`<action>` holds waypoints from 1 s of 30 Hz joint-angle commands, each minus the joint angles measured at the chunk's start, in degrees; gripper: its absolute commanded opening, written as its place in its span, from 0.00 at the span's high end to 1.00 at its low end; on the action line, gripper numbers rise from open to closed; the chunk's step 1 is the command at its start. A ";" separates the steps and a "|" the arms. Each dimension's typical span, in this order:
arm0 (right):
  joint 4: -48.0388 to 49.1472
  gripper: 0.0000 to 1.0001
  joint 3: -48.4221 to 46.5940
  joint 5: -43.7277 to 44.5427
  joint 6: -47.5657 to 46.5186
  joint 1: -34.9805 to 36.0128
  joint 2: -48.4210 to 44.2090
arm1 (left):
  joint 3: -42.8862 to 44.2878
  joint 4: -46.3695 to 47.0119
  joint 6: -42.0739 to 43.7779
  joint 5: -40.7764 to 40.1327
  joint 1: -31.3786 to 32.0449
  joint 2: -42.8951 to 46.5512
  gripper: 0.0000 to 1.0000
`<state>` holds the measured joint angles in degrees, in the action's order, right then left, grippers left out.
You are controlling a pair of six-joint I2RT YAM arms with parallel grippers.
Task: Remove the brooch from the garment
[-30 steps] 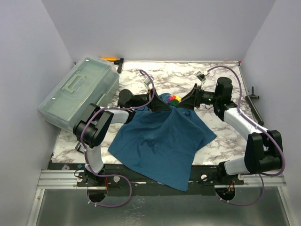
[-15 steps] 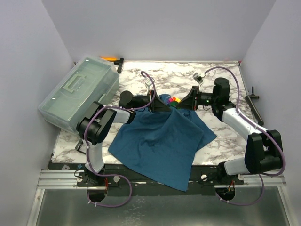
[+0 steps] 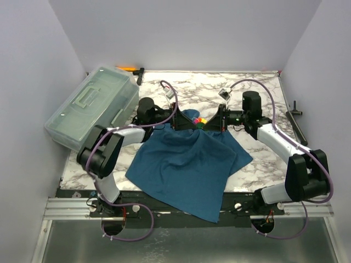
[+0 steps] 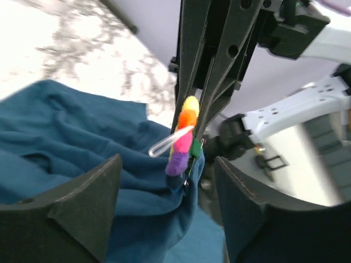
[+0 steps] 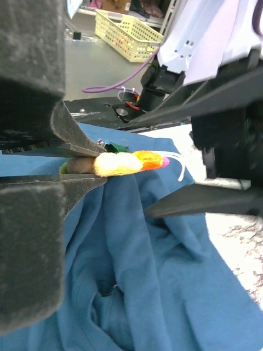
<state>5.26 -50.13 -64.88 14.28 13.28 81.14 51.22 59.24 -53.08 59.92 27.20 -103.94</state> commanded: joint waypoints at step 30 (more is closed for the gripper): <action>-59.58 0.99 -32.09 19.64 -29.21 0.31 14.33 | 39.75 -102.99 70.80 -20.16 0.38 3.72 0.01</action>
<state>-50.48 -79.11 -44.25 -13.56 13.52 93.86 83.88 -39.51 25.58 29.08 27.38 -92.77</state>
